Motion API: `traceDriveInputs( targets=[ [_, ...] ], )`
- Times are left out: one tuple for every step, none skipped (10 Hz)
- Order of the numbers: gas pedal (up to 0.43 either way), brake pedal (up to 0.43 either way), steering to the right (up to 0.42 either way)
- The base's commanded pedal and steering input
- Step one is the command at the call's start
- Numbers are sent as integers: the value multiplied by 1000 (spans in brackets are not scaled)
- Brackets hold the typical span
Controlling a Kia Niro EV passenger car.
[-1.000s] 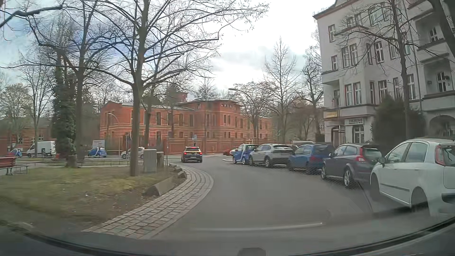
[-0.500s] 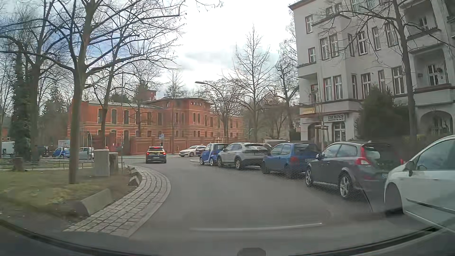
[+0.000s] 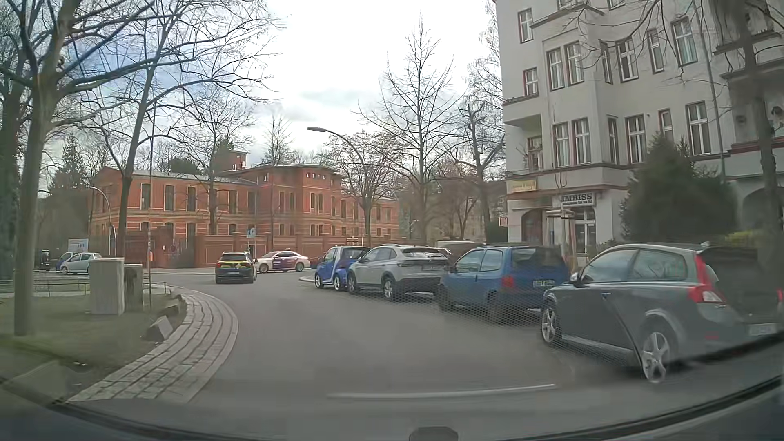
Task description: Follow the waypoints while adhering to traffic rules and regulations
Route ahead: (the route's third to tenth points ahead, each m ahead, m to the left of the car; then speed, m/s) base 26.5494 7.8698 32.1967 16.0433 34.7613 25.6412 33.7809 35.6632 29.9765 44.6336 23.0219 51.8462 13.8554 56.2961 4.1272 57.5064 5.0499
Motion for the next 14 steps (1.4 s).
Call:
traceDriveInputs(
  targets=[
    [0, 0, -15],
    [0, 0, -33],
    [0, 0, -56],
    [0, 0, -75],
    [0, 0, -90],
    [0, 0, -105],
    [0, 0, -112],
    [0, 0, -113],
    [0, 0, -116],
    [0, 0, -122],
    [0, 0, -131],
    [0, 0, -139],
    [0, 0, -146],
    [0, 0, -149]
  ],
)
